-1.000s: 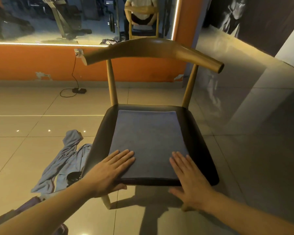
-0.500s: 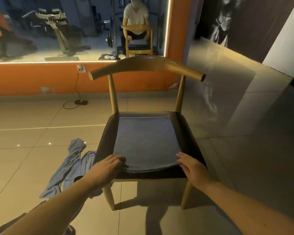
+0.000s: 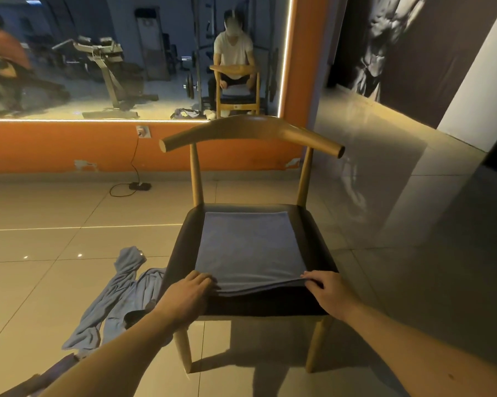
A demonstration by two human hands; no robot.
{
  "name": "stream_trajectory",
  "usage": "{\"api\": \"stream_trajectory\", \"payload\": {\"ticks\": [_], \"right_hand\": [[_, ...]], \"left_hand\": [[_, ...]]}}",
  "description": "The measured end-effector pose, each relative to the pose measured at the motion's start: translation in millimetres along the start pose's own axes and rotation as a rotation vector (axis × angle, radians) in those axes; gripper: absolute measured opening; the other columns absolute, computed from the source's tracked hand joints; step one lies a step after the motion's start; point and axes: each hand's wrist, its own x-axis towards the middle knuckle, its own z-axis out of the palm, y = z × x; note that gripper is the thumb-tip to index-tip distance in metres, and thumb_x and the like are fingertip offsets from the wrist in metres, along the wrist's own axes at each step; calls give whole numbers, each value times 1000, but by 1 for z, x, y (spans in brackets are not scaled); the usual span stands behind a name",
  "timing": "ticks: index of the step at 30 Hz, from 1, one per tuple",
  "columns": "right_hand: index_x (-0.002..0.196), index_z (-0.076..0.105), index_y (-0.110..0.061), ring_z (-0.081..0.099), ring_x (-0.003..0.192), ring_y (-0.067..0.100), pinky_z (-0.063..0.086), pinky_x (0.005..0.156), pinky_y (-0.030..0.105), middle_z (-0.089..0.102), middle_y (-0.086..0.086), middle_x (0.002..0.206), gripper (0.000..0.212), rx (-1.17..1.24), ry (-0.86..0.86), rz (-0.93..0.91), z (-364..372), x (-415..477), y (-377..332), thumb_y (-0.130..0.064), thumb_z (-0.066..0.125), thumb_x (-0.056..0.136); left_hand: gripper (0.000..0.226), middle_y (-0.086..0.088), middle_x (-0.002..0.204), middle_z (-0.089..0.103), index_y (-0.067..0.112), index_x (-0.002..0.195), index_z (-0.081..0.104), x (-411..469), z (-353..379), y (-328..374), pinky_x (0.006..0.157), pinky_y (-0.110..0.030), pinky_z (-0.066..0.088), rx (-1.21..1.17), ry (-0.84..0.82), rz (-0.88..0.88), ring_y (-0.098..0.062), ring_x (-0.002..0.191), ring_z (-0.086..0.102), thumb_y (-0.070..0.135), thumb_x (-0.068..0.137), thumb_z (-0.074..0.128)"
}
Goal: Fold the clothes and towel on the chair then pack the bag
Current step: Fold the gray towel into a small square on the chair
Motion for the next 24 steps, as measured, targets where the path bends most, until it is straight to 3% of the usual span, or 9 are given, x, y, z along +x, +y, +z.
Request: {"api": "stream_trajectory", "payload": {"ticks": [4,8,9,11,12,14,19,24], "right_hand": [[136,63,-22,49,136,13,37,108,23,56,-6,144,33,-16,-27,0,-3,-5,-5,-25,54,104],[133,65,-23,52,131,8,39,107,20,60,-10,138,31,-50,-30,-22,-5,-16,-7,-24,54,103],[126,68,-24,59,120,5,46,104,23,65,-10,128,27,-40,-12,-29,-5,-19,-9,-22,55,103],[102,73,-27,66,82,5,59,79,36,72,-9,92,18,-1,29,-53,-6,-26,-12,-20,56,101],[92,71,-26,64,68,11,57,68,42,69,-4,77,18,25,56,-60,-6,-27,-14,-18,57,100],[83,67,-22,60,59,19,53,59,44,63,3,67,20,97,111,-45,-5,-26,-19,-16,58,99],[86,67,-20,63,77,19,50,64,29,65,0,78,17,277,261,25,-3,4,-43,-17,56,99],[90,66,-24,61,85,12,45,66,26,67,-3,87,17,325,340,113,-11,72,-61,-22,54,101]], "left_hand": [[47,6,154,43,30,149,44,-4,-4,-5,114,-25,41,9,-4,4,-12,139,45,26,104,57],[38,8,145,54,29,144,51,-13,-15,-2,107,-22,45,-76,19,-24,-9,130,53,29,106,51],[36,8,141,56,30,142,52,-17,-18,-2,105,-20,46,-110,4,-37,-8,125,55,32,107,50],[29,9,130,61,33,134,56,-25,-22,-3,100,-20,50,-175,-34,-63,-6,114,59,35,106,49],[23,10,123,62,35,128,56,-27,-23,-4,98,-21,52,-230,-47,-85,-5,109,61,35,106,50],[11,13,110,64,35,115,56,-29,-27,-4,92,-21,54,-370,-41,-145,-5,101,64,33,105,53],[12,3,96,68,25,103,64,-2,-37,-11,85,-34,60,-687,115,-316,-12,91,68,35,102,58],[20,-3,102,68,17,108,65,60,-57,-24,70,-22,51,-903,234,-479,-17,96,66,35,101,60]]}}
